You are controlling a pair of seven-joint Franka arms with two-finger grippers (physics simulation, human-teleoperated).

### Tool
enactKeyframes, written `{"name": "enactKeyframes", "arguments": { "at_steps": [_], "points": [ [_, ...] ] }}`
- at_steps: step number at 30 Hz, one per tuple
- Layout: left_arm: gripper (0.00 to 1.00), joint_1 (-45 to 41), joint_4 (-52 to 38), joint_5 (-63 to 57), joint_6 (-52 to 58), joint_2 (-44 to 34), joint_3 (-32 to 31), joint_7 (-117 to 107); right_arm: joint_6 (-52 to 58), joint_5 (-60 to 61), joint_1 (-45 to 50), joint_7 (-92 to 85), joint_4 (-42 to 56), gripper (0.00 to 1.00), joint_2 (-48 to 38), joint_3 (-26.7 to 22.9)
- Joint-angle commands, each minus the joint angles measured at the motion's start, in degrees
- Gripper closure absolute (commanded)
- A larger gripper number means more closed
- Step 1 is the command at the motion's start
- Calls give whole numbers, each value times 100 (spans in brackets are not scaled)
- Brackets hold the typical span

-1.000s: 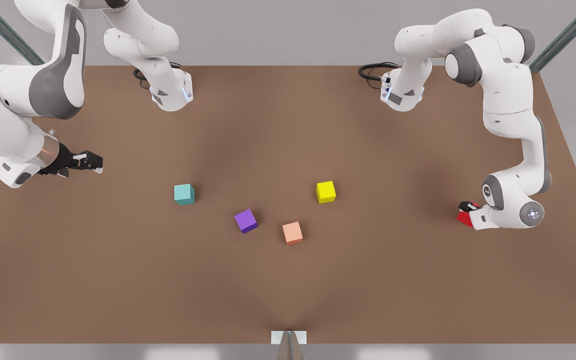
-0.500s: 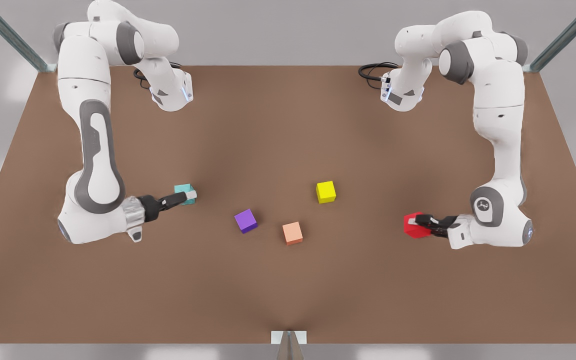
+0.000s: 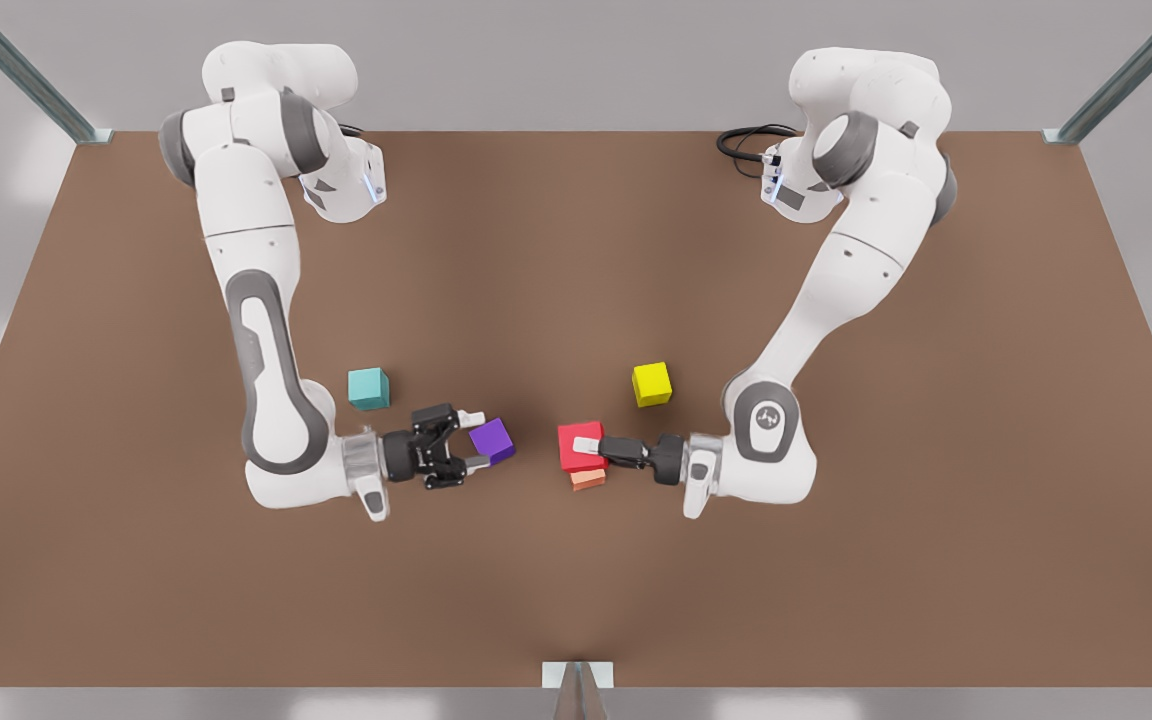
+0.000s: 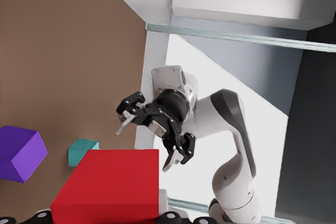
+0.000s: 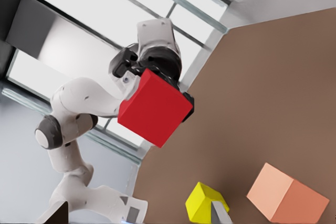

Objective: Pick up red wooden cube and pass to hand red wooden cube and place in blue wooden cube

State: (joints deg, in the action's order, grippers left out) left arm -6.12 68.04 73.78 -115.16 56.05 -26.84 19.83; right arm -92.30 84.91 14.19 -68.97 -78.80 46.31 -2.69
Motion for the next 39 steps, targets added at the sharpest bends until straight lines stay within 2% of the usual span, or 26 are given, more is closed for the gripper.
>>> {"name": "enactKeyframes", "arguments": {
  "at_steps": [1,12,17,31,39],
  "points": [
    [35,-3,-10,321,-253,20,-5,-1518,-201,166,5,-6524,-12,0,1,31],
    [35,-12,-1,277,-217,29,-5,-613,-658,711,339,-6436,49,0,211,93],
    [35,-12,16,277,-209,73,-5,-129,-1203,1062,330,-6436,93,0,299,330],
    [35,-20,16,277,-209,81,-5,205,-1906,1124,330,-6252,427,0,501,849],
    [35,-56,8,277,-226,90,-5,196,-2038,1124,330,-6208,524,0,581,901]
  ]
}}
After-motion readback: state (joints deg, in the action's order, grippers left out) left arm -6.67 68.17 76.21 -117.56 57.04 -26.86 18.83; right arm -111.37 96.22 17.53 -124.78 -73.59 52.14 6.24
